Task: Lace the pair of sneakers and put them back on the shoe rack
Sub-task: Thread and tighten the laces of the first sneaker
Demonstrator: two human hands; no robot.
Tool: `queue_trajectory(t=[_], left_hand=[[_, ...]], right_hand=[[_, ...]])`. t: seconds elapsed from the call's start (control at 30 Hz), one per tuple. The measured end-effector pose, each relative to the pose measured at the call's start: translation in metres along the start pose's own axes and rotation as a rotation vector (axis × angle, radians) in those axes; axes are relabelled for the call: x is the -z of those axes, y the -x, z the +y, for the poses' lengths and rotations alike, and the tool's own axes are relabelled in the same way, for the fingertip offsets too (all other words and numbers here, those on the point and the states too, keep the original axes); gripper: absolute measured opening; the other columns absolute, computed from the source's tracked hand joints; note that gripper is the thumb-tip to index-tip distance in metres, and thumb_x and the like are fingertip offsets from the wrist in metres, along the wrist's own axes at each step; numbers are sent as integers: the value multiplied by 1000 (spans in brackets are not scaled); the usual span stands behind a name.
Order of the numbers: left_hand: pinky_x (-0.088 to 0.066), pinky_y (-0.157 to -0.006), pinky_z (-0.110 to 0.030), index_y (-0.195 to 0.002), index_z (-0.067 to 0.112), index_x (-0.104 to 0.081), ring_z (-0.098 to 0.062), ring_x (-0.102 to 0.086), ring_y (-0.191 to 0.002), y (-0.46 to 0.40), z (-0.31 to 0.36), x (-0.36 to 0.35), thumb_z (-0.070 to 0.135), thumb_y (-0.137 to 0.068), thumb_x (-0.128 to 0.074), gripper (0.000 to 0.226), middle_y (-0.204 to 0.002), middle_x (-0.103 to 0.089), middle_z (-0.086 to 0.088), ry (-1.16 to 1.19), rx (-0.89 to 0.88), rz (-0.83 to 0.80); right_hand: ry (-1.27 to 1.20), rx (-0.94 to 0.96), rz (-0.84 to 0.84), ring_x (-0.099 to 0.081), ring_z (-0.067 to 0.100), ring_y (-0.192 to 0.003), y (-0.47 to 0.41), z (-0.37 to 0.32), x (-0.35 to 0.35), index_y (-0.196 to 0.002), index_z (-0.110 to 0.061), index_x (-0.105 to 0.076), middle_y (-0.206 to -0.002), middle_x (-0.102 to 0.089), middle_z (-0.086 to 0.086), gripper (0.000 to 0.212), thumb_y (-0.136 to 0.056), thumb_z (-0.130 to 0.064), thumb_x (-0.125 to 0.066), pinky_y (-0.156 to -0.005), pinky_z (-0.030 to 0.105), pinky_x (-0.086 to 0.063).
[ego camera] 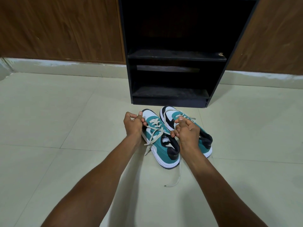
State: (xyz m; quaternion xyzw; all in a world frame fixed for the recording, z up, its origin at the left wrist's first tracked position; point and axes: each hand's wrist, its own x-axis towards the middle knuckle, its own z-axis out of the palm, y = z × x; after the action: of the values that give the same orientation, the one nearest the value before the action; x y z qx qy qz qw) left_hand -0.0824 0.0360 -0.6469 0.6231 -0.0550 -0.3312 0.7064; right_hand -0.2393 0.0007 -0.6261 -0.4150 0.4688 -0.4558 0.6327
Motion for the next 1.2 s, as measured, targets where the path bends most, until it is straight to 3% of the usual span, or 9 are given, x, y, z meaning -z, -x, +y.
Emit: queue_trajectory(t=[0.4, 0.5, 0.57, 0.67, 0.73, 0.87, 1.03, 1.1, 1.2], left_hand=[[-53, -52, -23, -88, 17, -43, -8, -57, -47, 5, 3, 3, 22, -101, -61, 22, -64, -64, -3, 45, -20, 36], [-55, -53, -22, -93, 16, -47, -12, -69, -57, 8, 11, 5, 24, -97, -67, 21, -75, -75, -6, 12, -6, -11], [-53, -51, -20, -106, 17, -50, -10, -71, -64, 14, 14, 11, 27, -94, -71, 26, -89, -77, -7, -46, 41, -64], [-51, -48, -20, -117, 20, -50, -14, -70, -73, 23, 12, 19, 30, -92, -72, 35, -99, -72, -8, -205, 58, -125], [-51, -47, -22, -113, 18, -56, -14, -68, -68, 29, 5, 26, 29, -92, -70, 28, -96, -71, -10, -291, 52, -160], [-51, -49, -25, -100, 14, -62, -16, -66, -64, 38, -2, 42, 29, -91, -67, 18, -82, -71, -6, -316, 125, -191], [-56, -62, -25, -106, 20, -70, -15, -70, -86, 28, 12, 72, 19, -92, -67, 14, -101, -74, -3, -326, 27, -98], [-60, -74, -32, -111, 22, -70, -14, -70, -90, 23, 19, 83, 18, -91, -69, 21, -104, -74, -2, -337, -23, -67], [-57, -90, -36, -114, 23, -71, -14, -68, -94, 23, 27, 87, 17, -90, -66, 26, -107, -73, 1, -453, -133, -15]], right_hand=[[16, 14, -16, -46, 11, -43, 9, 0, 0, -92, -6, -65, -48, -46, -2, 27, -106, -24, -51, -56, 32, -52], [24, 40, -34, -66, 16, -59, 13, 2, 7, -96, -10, -67, -62, -64, 4, 22, -106, -23, -51, -73, 35, -62], [102, 89, -66, -75, 15, -81, 15, 8, 13, -102, -16, -70, -84, -77, 1, 12, -101, -22, -60, -83, 35, -61], [406, 120, -142, -70, 10, -96, 21, 17, 20, -105, -25, -72, -103, -75, -6, 14, -92, -29, -72, -85, 27, -57], [558, 123, -146, -66, 11, -100, 22, 21, 20, -110, -25, -71, -108, -72, -5, 22, -89, -30, -75, -85, 25, -54], [595, 123, -149, -68, 16, -104, 26, 24, 8, -111, -25, -73, -109, -74, -4, 31, -80, -32, -73, -97, 41, -56], [552, 131, -225, -66, 10, -103, 38, 35, -25, -111, -22, -75, -115, -72, -4, 29, -82, -20, -77, -96, 31, -55], [548, 129, -275, -63, 4, -98, 43, 36, -37, -111, -20, -75, -115, -71, -3, 28, -83, -20, -78, -91, 26, -54], [502, 84, -285, -71, 12, -95, 42, 33, -43, -107, -19, -75, -105, -76, -2, 28, -79, -26, -79, -92, 38, -59]])
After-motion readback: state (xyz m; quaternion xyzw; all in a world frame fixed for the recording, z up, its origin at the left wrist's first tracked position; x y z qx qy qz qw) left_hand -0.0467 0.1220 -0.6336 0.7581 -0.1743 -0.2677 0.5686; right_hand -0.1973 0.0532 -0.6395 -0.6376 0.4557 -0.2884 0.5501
